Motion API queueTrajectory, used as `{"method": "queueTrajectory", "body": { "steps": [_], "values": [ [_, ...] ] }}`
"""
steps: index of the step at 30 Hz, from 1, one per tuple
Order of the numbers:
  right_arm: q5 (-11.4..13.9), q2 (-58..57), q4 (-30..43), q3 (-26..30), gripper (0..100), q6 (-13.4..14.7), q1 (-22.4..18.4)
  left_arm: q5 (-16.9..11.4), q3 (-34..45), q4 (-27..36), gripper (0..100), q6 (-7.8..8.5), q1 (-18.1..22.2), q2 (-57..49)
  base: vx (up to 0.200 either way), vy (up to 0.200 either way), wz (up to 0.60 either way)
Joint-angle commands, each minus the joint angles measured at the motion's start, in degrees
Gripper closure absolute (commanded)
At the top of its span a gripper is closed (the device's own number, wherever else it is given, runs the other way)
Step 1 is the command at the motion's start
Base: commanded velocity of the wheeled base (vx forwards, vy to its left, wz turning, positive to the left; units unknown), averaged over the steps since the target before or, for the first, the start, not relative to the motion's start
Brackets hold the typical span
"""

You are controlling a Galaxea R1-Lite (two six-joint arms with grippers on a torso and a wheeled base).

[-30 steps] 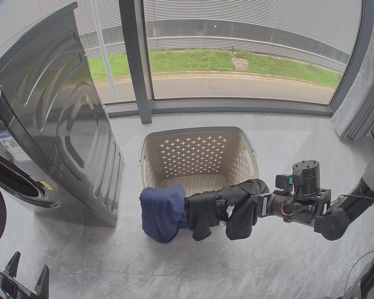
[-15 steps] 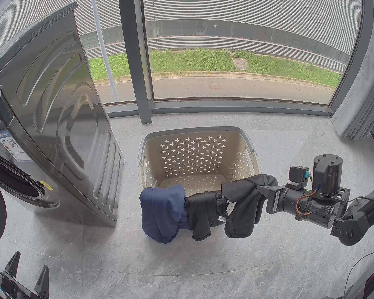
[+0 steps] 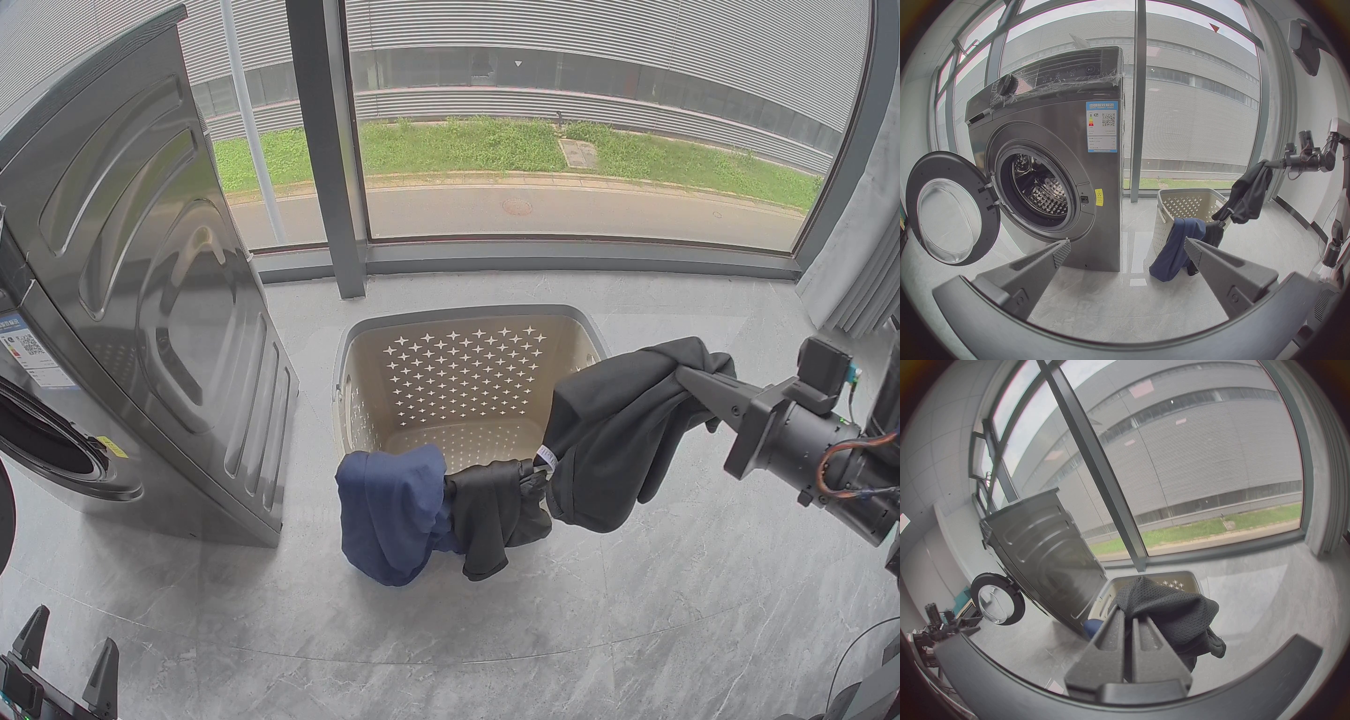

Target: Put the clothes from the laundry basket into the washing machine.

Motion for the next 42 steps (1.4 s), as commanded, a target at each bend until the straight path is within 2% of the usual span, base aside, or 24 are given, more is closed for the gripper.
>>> {"method": "queueTrajectory", "body": {
  "steps": [1,15,21,42],
  "values": [
    [0.36,-7.94,0.52,0.75,100,-1.26,2.85,0.01,0.84,0.02,0,-0.02,0.00,-0.66,0.000,0.000,0.00],
    [0.62,-8.47,0.79,2.07,100,-1.61,3.73,0.01,0.84,0.02,0,-0.02,0.00,-0.66,-0.186,0.000,0.00],
    [0.71,-8.47,0.79,3.12,100,-1.61,3.73,0.01,0.84,0.02,0,-0.02,0.00,-0.66,0.000,0.000,0.00],
    [2.12,-7.15,0.00,4.35,100,-1.44,4.69,0.01,0.84,0.02,0,-0.02,0.00,-0.66,0.000,0.200,0.00]
  ]
}}
